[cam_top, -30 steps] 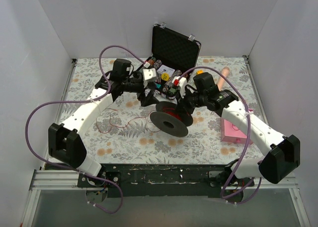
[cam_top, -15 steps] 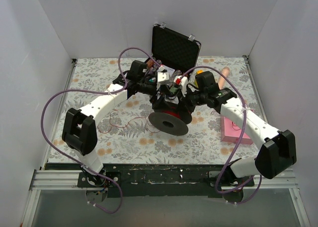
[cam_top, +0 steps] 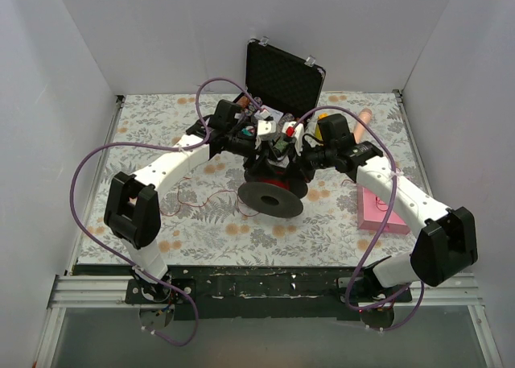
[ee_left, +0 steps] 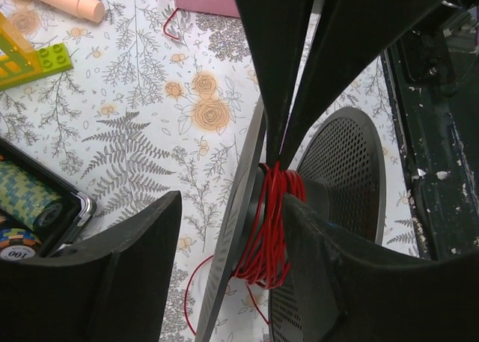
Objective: Wrap the cables
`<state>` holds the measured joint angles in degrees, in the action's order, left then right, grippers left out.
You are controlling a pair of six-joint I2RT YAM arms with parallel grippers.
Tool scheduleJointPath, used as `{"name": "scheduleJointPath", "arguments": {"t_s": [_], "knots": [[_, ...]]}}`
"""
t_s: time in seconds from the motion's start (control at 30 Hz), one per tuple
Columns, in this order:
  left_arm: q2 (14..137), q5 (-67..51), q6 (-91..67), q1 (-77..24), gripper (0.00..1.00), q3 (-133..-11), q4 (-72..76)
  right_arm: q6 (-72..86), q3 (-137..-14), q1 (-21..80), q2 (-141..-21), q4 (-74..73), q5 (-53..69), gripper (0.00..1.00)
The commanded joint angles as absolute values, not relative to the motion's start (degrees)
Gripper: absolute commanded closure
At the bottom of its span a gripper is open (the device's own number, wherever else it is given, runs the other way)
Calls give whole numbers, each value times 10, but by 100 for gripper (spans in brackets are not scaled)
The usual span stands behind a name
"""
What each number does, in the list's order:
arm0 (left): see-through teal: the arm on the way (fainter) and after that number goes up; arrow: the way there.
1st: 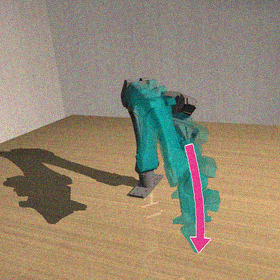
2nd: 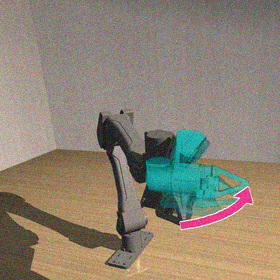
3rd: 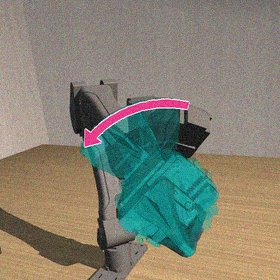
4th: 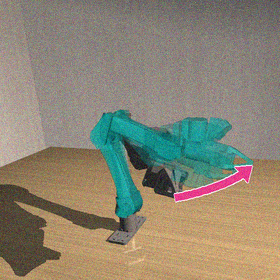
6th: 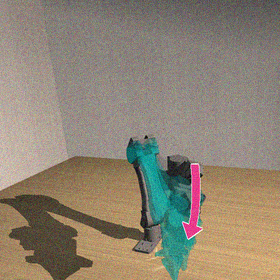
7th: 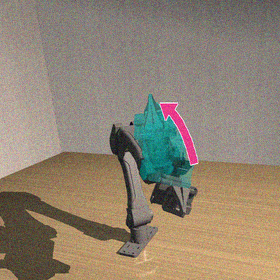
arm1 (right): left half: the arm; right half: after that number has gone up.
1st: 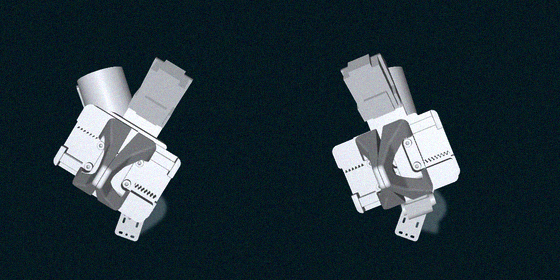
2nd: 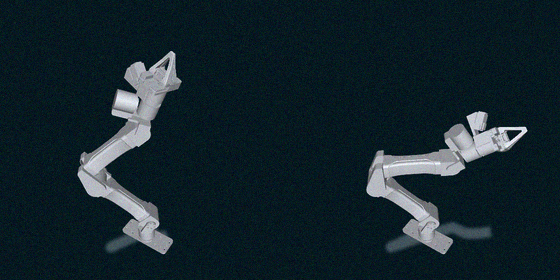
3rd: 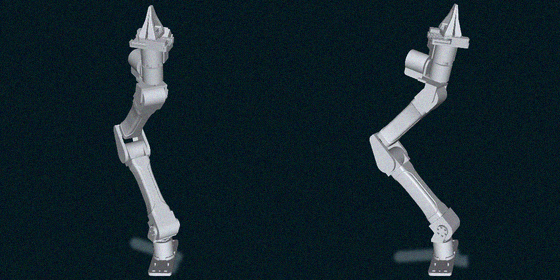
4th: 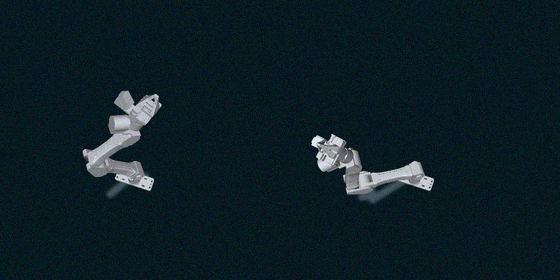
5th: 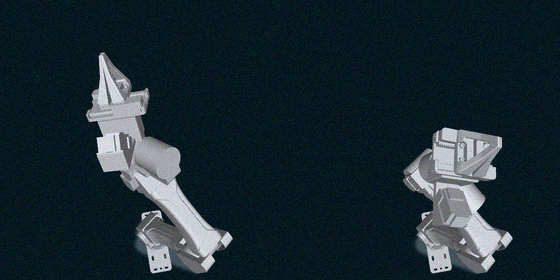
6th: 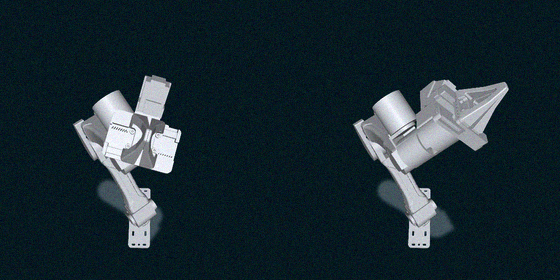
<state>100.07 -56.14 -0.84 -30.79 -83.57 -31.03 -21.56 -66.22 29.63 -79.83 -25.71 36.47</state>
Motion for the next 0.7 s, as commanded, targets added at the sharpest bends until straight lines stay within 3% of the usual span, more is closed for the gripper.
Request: {"name": "scheduleJointPath", "arguments": {"t_s": [0.0,0.3,0.43,0.6,0.67], "knots": [[979,-549,-47,-315,45,-824,-297,-229,-673,294,-806,-230,382,99],[971,-530,-57,-318,47,-773,-275,-218,-665,296,-808,-200,400,99],[969,-535,-70,-320,64,-761,-261,-219,-664,295,-809,-200,402,99],[962,-546,-80,-320,98,-759,-258,-220,-662,295,-810,-199,401,99],[961,-544,-84,-320,100,-755,-256,-221,-661,295,-810,-199,397,99]]}}
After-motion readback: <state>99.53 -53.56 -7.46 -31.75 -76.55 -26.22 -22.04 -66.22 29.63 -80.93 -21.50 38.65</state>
